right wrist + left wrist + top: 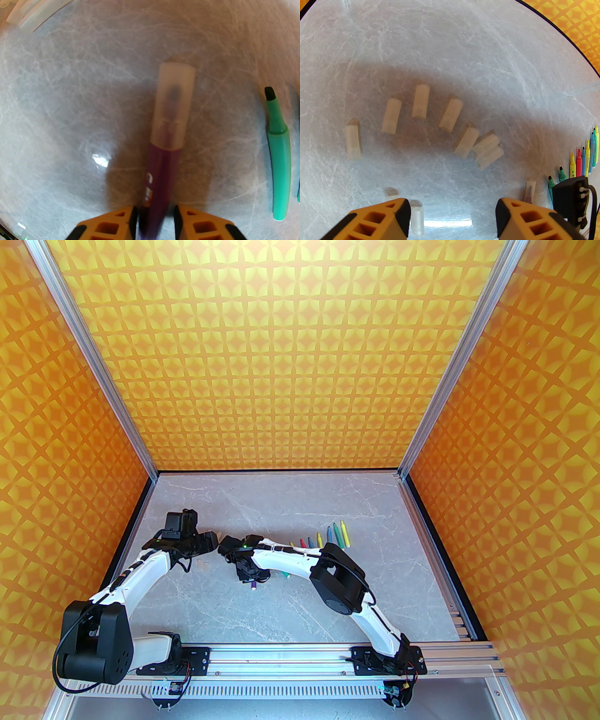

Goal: Open the pen caps

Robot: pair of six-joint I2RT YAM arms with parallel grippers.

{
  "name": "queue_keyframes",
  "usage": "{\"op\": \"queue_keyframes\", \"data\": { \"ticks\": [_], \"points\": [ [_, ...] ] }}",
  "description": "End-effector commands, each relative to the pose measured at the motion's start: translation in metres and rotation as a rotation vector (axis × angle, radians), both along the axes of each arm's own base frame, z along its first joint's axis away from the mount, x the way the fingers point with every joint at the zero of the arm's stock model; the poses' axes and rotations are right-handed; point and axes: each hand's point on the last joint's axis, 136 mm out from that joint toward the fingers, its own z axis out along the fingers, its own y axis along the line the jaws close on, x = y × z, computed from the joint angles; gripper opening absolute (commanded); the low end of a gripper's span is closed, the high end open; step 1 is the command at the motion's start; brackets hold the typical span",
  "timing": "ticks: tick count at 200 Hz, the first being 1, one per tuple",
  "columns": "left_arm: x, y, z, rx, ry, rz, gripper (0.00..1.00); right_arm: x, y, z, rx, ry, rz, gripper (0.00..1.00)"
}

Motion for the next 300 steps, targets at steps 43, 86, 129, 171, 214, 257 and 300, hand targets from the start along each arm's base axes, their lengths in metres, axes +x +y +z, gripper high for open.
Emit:
{"op": "queue_keyframes", "data": {
  "ticks": [43, 86, 129, 171, 214, 257, 300],
  "points": [
    [0.007, -0.002, 0.008, -0.007, -0.036, -0.023, 0.65, -0.001, -0.017, -0.034, -0.075, 0.078, -0.018, 0.23],
    [0.007, -0.003, 0.013, -0.009, -0.054, -0.031, 0.64, 0.0, -0.023, -0.034, -0.086, 0.076, 0.014, 0.07],
    [0.005, -0.018, 0.023, -0.084, -0.084, -0.09, 0.64, 0.006, -0.016, 0.004, 0.011, -0.016, 0.108, 0.0],
    [0.003, -0.049, 0.033, -0.232, -0.116, -0.195, 0.64, 0.008, -0.004, 0.062, 0.224, -0.166, 0.24, 0.0],
    [-0.004, -0.081, 0.054, -0.395, -0.157, -0.32, 0.64, 0.0, -0.011, 0.095, 0.348, -0.275, 0.35, 0.0],
    [-0.016, -0.105, 0.084, -0.524, -0.21, -0.422, 0.64, -0.011, -0.005, 0.118, 0.47, -0.338, 0.458, 0.0],
    [-0.035, -0.116, 0.097, -0.577, -0.226, -0.478, 0.65, -0.013, 0.001, 0.131, 0.506, -0.372, 0.51, 0.0]
  ]
}}
